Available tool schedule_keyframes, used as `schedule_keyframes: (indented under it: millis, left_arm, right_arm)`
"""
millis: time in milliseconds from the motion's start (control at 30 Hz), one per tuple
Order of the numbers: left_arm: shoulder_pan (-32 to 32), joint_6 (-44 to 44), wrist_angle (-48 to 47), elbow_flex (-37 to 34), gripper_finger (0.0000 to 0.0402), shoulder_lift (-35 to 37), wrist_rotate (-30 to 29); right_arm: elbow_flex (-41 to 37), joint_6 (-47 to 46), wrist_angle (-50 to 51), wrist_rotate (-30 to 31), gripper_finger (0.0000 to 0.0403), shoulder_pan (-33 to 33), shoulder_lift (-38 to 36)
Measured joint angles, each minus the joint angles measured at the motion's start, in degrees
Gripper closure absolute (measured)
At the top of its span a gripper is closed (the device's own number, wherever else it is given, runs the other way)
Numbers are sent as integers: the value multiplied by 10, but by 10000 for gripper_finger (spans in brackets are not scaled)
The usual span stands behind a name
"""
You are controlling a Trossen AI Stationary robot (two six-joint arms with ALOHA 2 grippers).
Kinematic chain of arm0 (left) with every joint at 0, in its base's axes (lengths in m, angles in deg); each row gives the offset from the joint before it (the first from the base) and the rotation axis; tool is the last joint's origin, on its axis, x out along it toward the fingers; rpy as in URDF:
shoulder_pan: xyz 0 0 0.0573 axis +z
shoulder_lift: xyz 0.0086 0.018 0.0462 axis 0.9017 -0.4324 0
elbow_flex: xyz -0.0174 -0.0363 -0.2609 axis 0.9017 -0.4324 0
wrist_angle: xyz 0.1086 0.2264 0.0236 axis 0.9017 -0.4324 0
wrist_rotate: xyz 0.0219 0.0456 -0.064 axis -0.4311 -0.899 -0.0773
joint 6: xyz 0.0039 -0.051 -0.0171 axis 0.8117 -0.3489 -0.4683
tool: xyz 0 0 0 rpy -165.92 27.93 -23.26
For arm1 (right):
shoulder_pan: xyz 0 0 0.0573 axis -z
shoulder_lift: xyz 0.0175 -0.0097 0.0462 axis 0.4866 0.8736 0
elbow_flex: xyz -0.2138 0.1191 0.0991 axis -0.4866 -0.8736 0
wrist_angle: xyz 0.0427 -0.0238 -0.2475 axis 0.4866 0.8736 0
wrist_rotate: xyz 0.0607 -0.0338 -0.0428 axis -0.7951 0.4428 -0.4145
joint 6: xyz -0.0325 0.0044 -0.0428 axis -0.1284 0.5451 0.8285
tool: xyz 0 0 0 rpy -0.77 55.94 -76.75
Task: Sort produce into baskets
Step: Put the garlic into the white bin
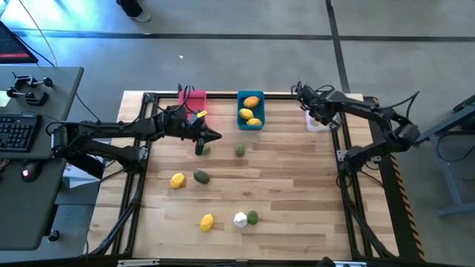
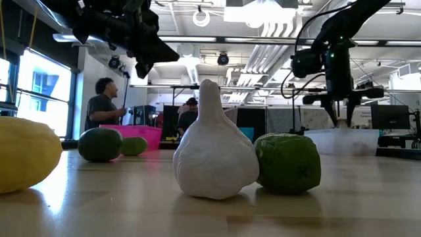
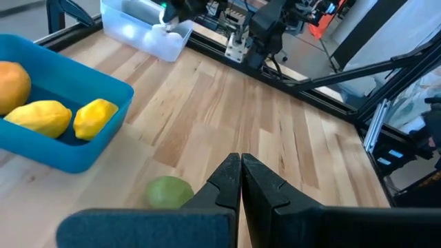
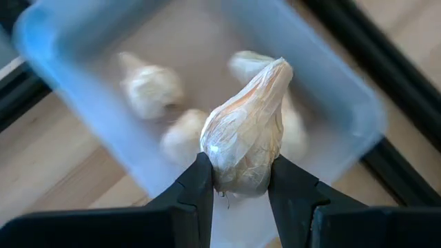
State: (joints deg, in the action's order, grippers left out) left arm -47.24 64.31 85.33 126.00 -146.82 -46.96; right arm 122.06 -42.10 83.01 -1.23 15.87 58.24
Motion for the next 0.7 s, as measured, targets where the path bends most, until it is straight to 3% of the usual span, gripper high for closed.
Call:
schedule_keyframes:
  millis: [133,700]
  left_arm:
    - [0,22,3,0,401,0,-1]
    - [1,36,3,0,401,0,-6]
  right_arm:
    - [0,-36,21,16,304,-5,0]
    - [0,57,-23,-10,303,11,57]
